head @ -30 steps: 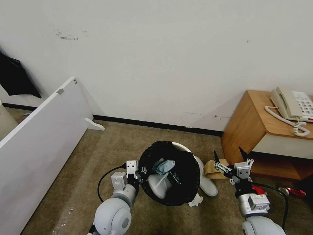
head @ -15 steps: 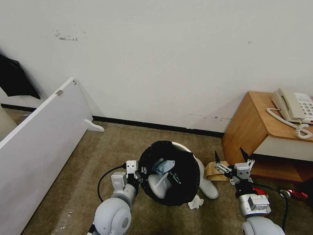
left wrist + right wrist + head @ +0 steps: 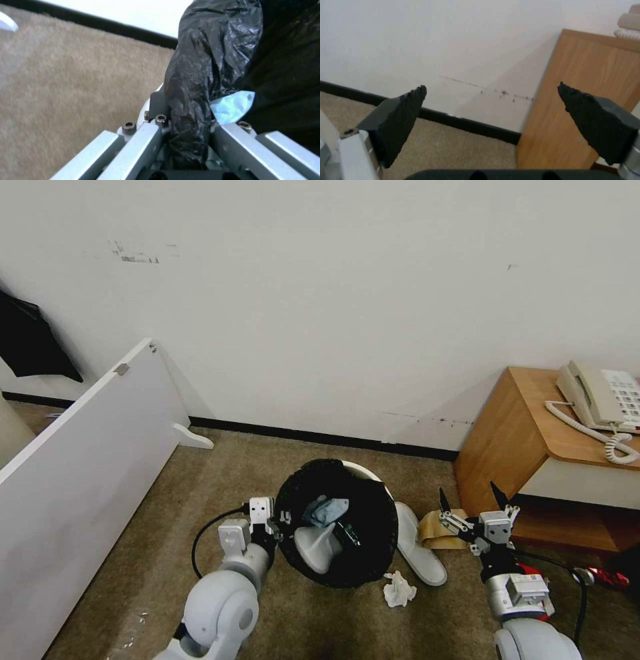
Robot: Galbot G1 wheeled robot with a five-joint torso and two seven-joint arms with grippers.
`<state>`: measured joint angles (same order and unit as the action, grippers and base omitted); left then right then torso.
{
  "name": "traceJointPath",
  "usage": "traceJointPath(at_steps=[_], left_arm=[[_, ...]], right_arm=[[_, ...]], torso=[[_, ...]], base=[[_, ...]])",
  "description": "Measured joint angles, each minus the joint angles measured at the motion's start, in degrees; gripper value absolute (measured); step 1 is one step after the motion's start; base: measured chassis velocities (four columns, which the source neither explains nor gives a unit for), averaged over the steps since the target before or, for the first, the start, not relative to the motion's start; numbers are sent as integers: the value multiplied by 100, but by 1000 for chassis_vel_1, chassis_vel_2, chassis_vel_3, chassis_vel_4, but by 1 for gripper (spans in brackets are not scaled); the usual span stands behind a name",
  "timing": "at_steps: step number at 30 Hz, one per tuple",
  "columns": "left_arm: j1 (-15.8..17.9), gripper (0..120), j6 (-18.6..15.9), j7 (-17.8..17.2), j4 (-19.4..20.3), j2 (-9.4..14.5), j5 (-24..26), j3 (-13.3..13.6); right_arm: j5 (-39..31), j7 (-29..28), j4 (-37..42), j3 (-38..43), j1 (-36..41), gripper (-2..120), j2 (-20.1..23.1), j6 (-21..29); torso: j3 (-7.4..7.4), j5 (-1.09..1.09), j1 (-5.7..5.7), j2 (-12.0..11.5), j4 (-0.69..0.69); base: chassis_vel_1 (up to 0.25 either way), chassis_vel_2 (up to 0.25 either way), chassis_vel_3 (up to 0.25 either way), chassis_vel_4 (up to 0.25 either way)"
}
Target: Pick up the trash bin, then pick up the garbage from the floor and place it into the trash bin.
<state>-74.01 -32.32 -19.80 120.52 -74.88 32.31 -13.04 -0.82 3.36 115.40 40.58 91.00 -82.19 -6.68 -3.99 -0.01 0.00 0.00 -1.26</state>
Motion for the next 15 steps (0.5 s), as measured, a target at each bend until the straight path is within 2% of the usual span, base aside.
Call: traceJointPath(at_steps=[3,10,13,14,15], left_arm=[[232,2,130,-70,-102,163,6,-169],[298,2,129,-150,-192,353,195,-410],[279,2,89,-225,-247,487,340,-601],[279,2,89,-225,-247,487,340,-601],[271,2,73,-245,-254,526,395,-633]], right_arm=[[-146,-101,-150,-23,-54,100,192,103],[-312,-347,-386,-217,-124,100,565,266],[-585,-574,-516,-533,-179,100,1070,534],[-585,-574,-516,-533,-179,100,1070,534],[-707,-652,-543,-642,-196,100,1320,635]], torso=[[0,1,0,0,3],[0,1,0,0,1],[0,1,0,0,3],[0,1,0,0,3],[0,2,0,0,2]], base=[[0,0,0,0],[0,0,0,0],[0,0,0,0],[0,0,0,0],[0,0,0,0]])
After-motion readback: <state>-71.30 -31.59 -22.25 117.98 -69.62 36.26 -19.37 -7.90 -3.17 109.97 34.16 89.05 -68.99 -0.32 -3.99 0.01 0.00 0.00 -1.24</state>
